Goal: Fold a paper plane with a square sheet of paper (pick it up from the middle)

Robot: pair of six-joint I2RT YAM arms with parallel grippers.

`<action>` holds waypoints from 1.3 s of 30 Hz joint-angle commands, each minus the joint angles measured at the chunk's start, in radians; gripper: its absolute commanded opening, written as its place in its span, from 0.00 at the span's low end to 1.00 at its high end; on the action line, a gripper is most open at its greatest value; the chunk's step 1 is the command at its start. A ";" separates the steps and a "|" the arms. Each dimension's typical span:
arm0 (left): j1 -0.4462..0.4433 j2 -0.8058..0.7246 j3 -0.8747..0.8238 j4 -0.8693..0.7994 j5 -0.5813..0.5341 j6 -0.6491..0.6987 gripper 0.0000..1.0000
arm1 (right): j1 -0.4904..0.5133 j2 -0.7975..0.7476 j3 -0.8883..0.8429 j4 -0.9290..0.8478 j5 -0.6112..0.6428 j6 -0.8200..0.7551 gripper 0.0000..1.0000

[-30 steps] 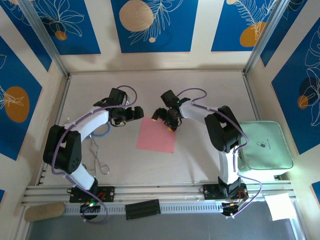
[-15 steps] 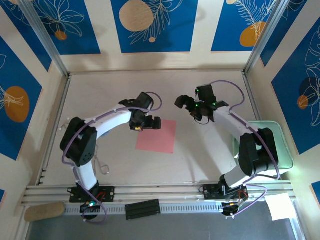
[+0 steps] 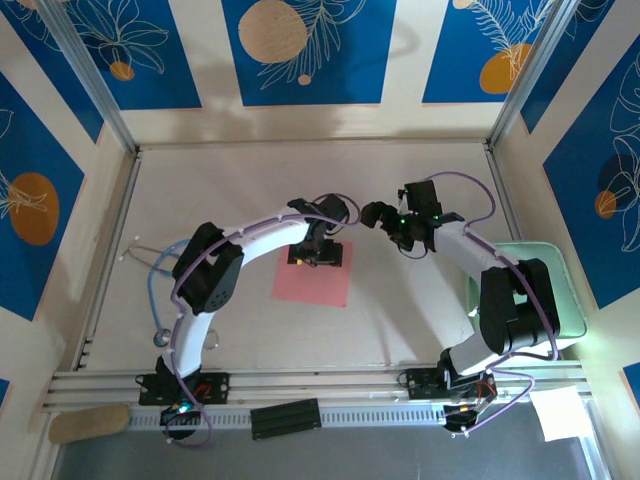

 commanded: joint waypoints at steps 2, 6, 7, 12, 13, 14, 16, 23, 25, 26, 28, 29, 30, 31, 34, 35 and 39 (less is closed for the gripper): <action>-0.008 0.046 0.047 -0.086 -0.027 -0.025 0.86 | -0.009 -0.020 -0.020 0.015 -0.037 -0.010 1.00; -0.015 0.063 0.047 -0.091 -0.036 -0.025 0.83 | -0.009 -0.022 -0.024 0.016 -0.039 -0.009 1.00; -0.016 0.068 0.047 -0.092 -0.039 -0.024 0.83 | -0.010 -0.022 -0.025 0.015 -0.042 -0.009 1.00; -0.024 0.098 0.033 -0.083 -0.025 -0.025 0.79 | -0.010 -0.014 -0.024 0.012 -0.040 -0.004 1.00; -0.023 0.103 0.029 -0.080 -0.020 -0.026 0.78 | -0.010 -0.012 -0.024 0.013 -0.040 -0.003 1.00; -0.024 0.105 0.021 -0.075 -0.016 -0.028 0.77 | -0.010 -0.012 -0.026 0.012 -0.040 -0.001 1.00; -0.024 0.106 0.005 -0.066 -0.015 -0.033 0.77 | -0.010 -0.009 -0.027 0.012 -0.042 0.001 0.99; -0.025 0.109 -0.023 -0.060 -0.029 -0.036 0.76 | -0.010 0.000 -0.020 0.007 -0.040 0.005 0.99; -0.024 0.109 -0.029 -0.056 -0.027 -0.037 0.76 | -0.010 0.003 -0.017 0.008 -0.040 0.006 0.99; -0.025 0.109 -0.032 -0.053 -0.026 -0.038 0.75 | -0.011 0.004 -0.017 0.008 -0.040 0.008 0.99; -0.025 0.106 -0.033 -0.052 -0.027 -0.040 0.75 | -0.011 0.009 -0.015 0.006 -0.041 0.009 0.98; -0.025 0.101 -0.033 -0.049 -0.028 -0.040 0.74 | -0.010 0.009 -0.014 0.005 -0.040 0.011 0.98; -0.026 0.097 -0.036 -0.046 -0.030 -0.040 0.73 | -0.010 0.011 -0.014 0.005 -0.041 0.011 0.98; -0.025 0.091 -0.036 -0.043 -0.032 -0.041 0.72 | -0.010 0.010 -0.014 0.004 -0.040 0.012 0.98; -0.024 0.063 -0.037 -0.034 -0.025 -0.042 0.63 | -0.010 0.007 -0.012 0.003 -0.032 0.019 0.98; -0.025 0.050 -0.037 -0.031 -0.021 -0.042 0.61 | -0.012 0.006 -0.012 0.004 -0.030 0.020 0.98; -0.022 -0.015 -0.047 0.004 -0.006 -0.034 0.50 | -0.020 0.003 -0.018 0.023 -0.035 0.037 0.97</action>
